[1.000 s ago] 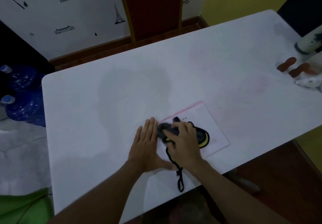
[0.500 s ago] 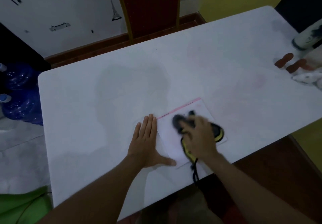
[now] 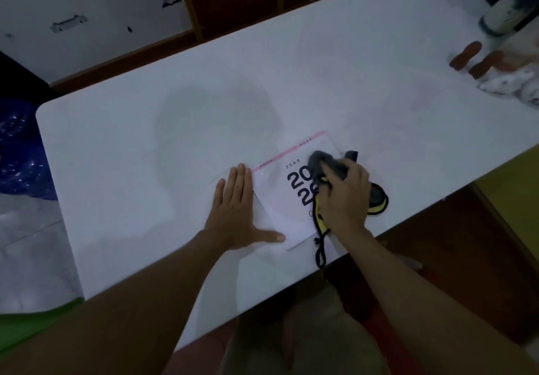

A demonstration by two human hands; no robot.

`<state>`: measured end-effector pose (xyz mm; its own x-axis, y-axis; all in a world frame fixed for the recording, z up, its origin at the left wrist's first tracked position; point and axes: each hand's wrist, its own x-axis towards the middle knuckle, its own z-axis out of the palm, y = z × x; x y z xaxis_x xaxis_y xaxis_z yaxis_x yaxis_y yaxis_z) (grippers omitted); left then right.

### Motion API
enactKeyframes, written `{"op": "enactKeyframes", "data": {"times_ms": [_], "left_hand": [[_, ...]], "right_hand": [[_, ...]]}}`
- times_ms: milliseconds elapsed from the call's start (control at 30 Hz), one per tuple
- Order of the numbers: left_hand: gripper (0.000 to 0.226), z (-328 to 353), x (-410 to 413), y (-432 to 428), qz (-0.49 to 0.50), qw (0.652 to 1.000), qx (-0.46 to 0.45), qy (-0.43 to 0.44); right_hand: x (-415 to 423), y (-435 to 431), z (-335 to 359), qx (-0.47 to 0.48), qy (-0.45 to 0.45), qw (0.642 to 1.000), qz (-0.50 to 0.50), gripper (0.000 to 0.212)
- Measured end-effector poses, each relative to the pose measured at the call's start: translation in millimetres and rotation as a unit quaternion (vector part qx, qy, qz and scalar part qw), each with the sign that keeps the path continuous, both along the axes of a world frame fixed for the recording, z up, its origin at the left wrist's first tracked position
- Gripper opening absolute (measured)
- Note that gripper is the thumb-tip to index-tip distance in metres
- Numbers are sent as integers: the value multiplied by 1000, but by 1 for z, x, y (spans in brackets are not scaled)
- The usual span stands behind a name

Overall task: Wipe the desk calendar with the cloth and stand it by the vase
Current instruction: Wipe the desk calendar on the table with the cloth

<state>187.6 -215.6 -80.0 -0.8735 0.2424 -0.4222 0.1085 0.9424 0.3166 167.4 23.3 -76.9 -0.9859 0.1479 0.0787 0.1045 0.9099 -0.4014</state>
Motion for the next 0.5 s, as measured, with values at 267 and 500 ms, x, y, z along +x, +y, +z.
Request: {"op": "enactKeyframes", "data": {"times_ms": [267, 500], "left_hand": [[160, -1, -2, -3, -4, 1000, 7, -14], [162, -2, -1, -2, -2, 1000, 4, -4]], "right_hand": [[71, 2, -8, -9, 31, 988, 154, 51], [82, -31, -13, -23, 27, 999, 25, 53]]}}
